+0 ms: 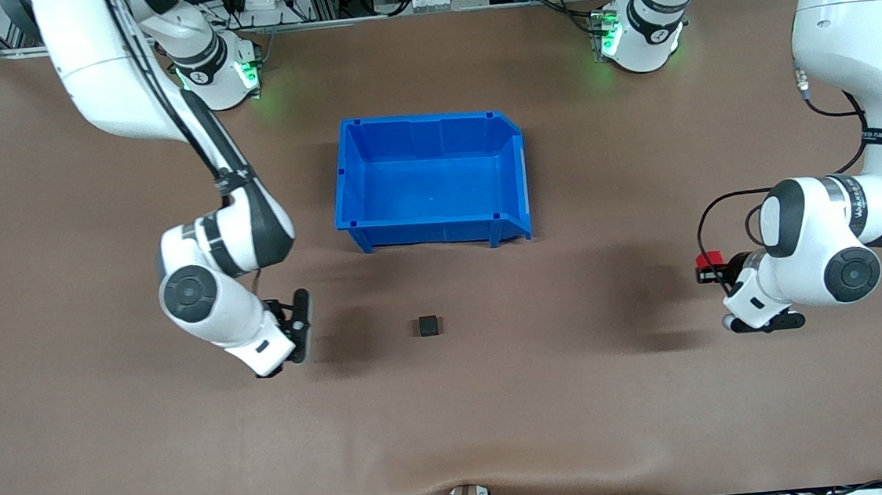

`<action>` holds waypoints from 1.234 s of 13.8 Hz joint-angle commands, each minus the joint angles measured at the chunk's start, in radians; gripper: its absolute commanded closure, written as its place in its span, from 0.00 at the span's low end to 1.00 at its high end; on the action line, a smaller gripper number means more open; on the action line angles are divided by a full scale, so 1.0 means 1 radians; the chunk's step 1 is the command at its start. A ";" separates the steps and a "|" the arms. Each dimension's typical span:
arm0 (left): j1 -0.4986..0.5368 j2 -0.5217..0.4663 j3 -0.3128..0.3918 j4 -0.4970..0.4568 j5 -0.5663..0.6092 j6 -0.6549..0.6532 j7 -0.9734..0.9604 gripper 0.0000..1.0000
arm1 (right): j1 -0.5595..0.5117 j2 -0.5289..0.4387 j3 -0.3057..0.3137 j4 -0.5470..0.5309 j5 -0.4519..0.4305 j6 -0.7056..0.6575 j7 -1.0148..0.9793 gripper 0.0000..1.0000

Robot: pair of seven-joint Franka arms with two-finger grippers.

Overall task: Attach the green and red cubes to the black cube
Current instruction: 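Lift the green cube with the right gripper while the left gripper lifts the red cube, then carry the green cube and red cube toward the black cube with both grippers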

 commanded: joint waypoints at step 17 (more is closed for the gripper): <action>-0.268 0.333 -0.009 0.405 -0.212 0.248 -1.262 1.00 | 0.145 0.181 -0.007 0.218 -0.028 -0.028 0.137 1.00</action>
